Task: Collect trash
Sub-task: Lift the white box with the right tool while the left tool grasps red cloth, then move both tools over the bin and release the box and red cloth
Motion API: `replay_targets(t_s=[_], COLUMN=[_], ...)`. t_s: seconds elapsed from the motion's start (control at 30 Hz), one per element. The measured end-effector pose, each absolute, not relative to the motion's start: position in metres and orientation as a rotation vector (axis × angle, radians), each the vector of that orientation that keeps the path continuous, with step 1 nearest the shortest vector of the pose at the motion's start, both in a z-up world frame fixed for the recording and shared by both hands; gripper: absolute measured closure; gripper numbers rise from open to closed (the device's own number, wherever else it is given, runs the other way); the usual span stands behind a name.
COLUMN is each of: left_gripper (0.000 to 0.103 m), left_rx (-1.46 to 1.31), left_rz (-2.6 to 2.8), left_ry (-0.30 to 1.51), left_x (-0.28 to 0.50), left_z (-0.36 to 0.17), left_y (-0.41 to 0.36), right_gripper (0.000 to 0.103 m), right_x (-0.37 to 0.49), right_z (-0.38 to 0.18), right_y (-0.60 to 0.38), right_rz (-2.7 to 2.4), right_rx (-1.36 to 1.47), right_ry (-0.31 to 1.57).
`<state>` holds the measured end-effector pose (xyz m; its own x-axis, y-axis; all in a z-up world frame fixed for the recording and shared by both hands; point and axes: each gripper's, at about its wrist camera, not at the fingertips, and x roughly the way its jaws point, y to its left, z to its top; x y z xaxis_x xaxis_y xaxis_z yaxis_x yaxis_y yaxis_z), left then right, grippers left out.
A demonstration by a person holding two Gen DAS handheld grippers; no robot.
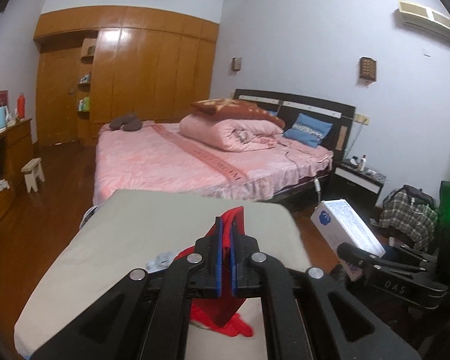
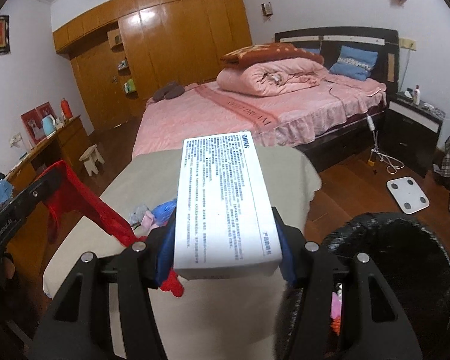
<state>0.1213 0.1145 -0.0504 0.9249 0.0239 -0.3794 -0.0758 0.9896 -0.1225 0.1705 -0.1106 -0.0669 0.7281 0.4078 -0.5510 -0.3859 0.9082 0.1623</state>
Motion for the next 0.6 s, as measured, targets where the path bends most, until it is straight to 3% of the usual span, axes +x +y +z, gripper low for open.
replay_targets(t_s=[0.6], left_gripper=[0.099], left_rx=[-0.110], left_rz=[-0.196], left_ry=[0.383], left_x=[0.134], left_z=[-0.039], left_y=[0.003], right_gripper=[0.048], right_x=[0.131], right_z=[-0.049], right_y=[-0.220], right_rz=[0.230], right_rx=[0.058], right_ry=[0.574])
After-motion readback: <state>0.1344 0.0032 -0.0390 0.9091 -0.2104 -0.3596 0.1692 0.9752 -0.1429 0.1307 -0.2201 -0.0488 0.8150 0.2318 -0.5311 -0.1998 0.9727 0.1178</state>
